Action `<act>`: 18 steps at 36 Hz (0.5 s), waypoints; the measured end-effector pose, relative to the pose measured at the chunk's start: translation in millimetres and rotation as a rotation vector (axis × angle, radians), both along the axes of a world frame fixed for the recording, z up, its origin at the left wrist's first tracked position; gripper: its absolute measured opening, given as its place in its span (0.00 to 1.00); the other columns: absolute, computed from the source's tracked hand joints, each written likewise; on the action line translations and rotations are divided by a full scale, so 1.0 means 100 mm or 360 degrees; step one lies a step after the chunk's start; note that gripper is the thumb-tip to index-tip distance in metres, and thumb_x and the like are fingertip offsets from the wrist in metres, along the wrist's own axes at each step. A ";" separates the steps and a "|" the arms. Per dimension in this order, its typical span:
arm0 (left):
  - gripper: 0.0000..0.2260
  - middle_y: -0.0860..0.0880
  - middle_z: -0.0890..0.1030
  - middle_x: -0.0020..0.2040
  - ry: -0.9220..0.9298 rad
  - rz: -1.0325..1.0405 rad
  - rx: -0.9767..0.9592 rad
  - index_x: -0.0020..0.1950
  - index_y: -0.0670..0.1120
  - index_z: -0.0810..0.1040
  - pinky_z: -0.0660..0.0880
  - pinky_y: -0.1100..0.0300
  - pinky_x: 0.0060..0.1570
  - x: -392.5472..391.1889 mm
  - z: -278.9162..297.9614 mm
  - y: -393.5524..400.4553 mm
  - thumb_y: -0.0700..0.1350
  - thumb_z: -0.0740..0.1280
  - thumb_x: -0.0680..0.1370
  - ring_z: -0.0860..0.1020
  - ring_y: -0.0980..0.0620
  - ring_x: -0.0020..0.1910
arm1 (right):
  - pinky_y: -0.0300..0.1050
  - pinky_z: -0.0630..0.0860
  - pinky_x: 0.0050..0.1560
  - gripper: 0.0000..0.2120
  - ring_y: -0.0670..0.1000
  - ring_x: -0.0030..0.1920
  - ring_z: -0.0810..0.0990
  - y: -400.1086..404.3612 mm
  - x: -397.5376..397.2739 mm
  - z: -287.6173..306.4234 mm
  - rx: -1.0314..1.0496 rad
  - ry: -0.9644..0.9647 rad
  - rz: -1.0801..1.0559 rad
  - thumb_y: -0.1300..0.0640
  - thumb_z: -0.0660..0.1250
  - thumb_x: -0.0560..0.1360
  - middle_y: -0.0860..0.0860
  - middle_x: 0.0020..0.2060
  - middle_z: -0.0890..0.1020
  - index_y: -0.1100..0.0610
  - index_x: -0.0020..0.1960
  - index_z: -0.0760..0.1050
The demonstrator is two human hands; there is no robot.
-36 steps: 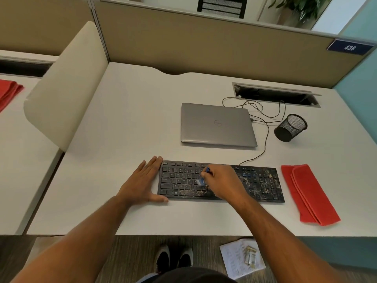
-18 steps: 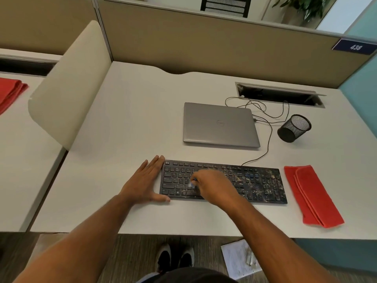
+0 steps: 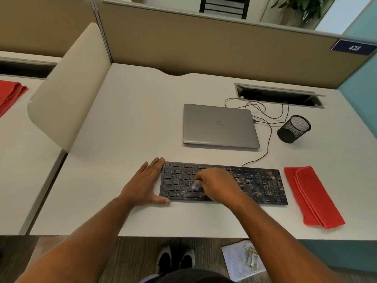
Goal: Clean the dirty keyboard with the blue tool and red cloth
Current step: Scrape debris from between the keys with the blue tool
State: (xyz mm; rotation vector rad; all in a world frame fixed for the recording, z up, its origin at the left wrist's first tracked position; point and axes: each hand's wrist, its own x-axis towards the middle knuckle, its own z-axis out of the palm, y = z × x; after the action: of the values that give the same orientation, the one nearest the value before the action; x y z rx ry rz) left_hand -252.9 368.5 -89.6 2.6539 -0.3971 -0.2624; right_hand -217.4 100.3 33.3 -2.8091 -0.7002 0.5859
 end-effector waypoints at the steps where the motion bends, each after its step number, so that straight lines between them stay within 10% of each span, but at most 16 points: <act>1: 0.64 0.53 0.41 0.85 0.0004 -0.0001 -0.0003 0.84 0.50 0.35 0.38 0.52 0.82 0.00 0.00 0.00 0.82 0.65 0.65 0.35 0.60 0.81 | 0.46 0.77 0.47 0.08 0.47 0.44 0.80 -0.07 0.03 0.00 -0.0050 -0.0005 -0.0013 0.49 0.64 0.82 0.46 0.46 0.84 0.51 0.51 0.80; 18: 0.63 0.55 0.39 0.84 0.0022 -0.0001 -0.0007 0.83 0.51 0.34 0.37 0.53 0.82 0.00 0.01 -0.01 0.82 0.65 0.65 0.35 0.60 0.81 | 0.44 0.75 0.48 0.10 0.45 0.44 0.79 -0.02 0.02 0.01 0.0197 0.0150 -0.0269 0.49 0.64 0.82 0.47 0.50 0.84 0.50 0.57 0.81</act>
State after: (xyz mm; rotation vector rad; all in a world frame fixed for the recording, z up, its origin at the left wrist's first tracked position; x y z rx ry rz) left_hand -252.8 367.8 -88.9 2.6462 -0.3940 -0.2794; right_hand -215.3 97.9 33.9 -2.6726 -0.4587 0.6171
